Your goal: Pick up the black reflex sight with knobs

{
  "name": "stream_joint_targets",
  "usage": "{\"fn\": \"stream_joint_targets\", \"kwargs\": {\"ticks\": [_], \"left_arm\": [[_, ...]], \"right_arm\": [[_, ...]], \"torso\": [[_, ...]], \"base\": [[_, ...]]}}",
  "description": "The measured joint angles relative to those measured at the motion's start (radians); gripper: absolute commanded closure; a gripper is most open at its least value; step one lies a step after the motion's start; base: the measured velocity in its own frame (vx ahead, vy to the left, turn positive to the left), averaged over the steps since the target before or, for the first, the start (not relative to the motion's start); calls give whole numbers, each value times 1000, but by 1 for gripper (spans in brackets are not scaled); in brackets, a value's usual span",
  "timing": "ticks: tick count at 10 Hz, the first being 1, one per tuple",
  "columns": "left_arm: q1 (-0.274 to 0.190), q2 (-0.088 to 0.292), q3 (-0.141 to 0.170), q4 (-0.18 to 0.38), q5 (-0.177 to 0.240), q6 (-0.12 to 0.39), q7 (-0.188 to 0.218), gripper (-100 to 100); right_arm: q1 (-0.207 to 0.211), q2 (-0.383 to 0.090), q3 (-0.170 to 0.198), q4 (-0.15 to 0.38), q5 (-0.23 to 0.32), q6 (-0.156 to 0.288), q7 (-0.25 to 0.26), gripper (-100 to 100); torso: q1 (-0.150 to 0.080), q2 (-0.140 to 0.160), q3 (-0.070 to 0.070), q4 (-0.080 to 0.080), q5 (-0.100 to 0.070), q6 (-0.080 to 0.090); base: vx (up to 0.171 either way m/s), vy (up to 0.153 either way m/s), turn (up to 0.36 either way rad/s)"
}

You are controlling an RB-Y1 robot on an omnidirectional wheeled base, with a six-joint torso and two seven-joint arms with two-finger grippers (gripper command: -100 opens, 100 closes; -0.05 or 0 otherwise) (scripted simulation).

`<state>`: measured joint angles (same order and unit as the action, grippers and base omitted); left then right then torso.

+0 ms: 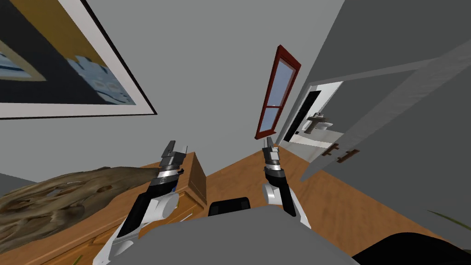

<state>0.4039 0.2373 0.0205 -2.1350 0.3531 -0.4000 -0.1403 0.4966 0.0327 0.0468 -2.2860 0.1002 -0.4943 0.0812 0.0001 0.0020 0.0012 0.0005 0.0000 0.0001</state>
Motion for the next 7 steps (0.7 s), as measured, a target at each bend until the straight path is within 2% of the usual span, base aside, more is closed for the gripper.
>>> {"fn": "stream_joint_targets", "kwargs": {"ticks": [2, 4, 7], "left_arm": [[-24, 31, -7, 41, 49, 42, 5, -100], [-80, 65, -5, 98, 109, 107, 8, -100], [-100, 107, -7, 145, 176, 170, 20, -100]], "right_arm": [[0, 0, 0, 0, 0, 0, 0, 0], [0, 0, 0, 0, 0, 0, 0, 0], [0, 0, 0, 0, 0, 0, 0, 0]], "torso": [[0, 0, 0, 0, 0, -1], [0, 1, 0, 0, 0, 0], [1, 0, 0, 0, 0, -1]], "base": [[-34, -1, -104], [-50, 2, -170], [-29, 6, -124]]}}
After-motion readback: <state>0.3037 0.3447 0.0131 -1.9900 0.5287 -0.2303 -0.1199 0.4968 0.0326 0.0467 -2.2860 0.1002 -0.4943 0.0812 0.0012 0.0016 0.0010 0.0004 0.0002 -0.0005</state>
